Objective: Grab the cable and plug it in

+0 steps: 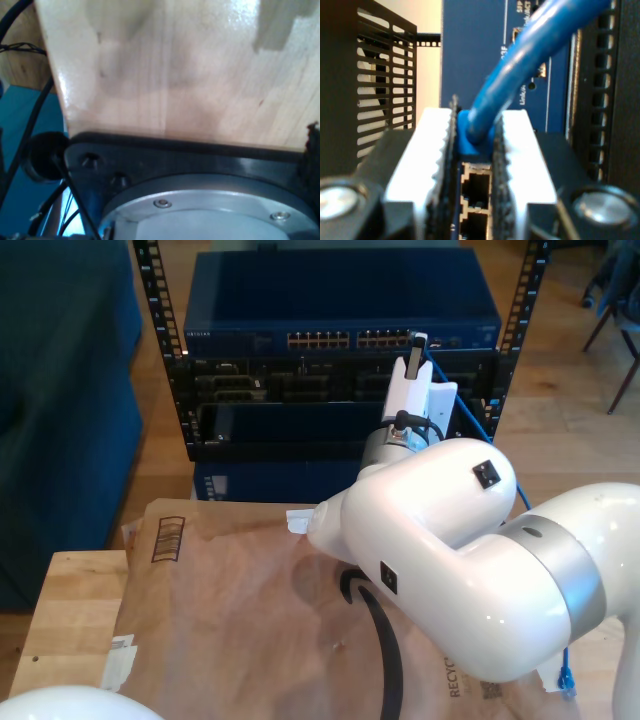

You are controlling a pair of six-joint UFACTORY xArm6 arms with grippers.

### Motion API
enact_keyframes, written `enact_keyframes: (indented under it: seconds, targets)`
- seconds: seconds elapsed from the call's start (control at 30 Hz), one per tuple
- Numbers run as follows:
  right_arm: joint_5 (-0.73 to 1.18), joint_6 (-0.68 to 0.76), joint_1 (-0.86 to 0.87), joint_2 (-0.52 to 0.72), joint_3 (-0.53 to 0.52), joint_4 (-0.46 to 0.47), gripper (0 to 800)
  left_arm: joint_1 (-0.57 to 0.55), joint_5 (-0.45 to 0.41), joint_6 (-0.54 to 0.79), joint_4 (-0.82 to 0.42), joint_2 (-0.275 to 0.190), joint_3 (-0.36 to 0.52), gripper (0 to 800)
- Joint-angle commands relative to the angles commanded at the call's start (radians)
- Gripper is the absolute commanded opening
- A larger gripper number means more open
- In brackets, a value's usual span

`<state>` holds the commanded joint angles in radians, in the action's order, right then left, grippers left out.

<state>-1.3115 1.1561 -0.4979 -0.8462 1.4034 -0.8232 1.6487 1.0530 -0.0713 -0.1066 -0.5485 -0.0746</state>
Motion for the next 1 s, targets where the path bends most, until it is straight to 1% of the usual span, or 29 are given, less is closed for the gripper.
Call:
enact_keyframes:
  seconds: [0.23, 0.47, 0.83, 0.87, 0.97, 1.0]
  targets:
    - [0.0, -0.002, -0.002, 0.0, 0.011, 0.0, 0, 0.0, 0.0, 0.0, 0.0, 0.0, 0.0, 800]
    - [0.011, -0.005, -0.003, -0.052, 0.1, 0.0, 0, 0.0, 0.0, 0.0, 0.0, 0.0, 0.0, 800]
    - [0.017, -0.005, -0.003, -0.066, 0.106, 0.0, 0, 0.0, 0.0, 0.0, 0.0, 0.0, 0.0, 800]
    - [0.017, -0.005, -0.002, -0.066, 0.106, 0.0, 32, 0.0, 0.0, 0.0, 0.0, 0.0, 0.0, 800]
    - [0.015, -0.003, -0.006, -0.064, 0.098, 0.0, 180, 0.0, 0.0, 0.0, 0.0, 0.0, 0.0, 800]
    - [0.017, -0.003, -0.008, -0.064, 0.097, 0.0, 199, 0.0, 0.0, 0.0, 0.0, 0.0, 0.0, 800]
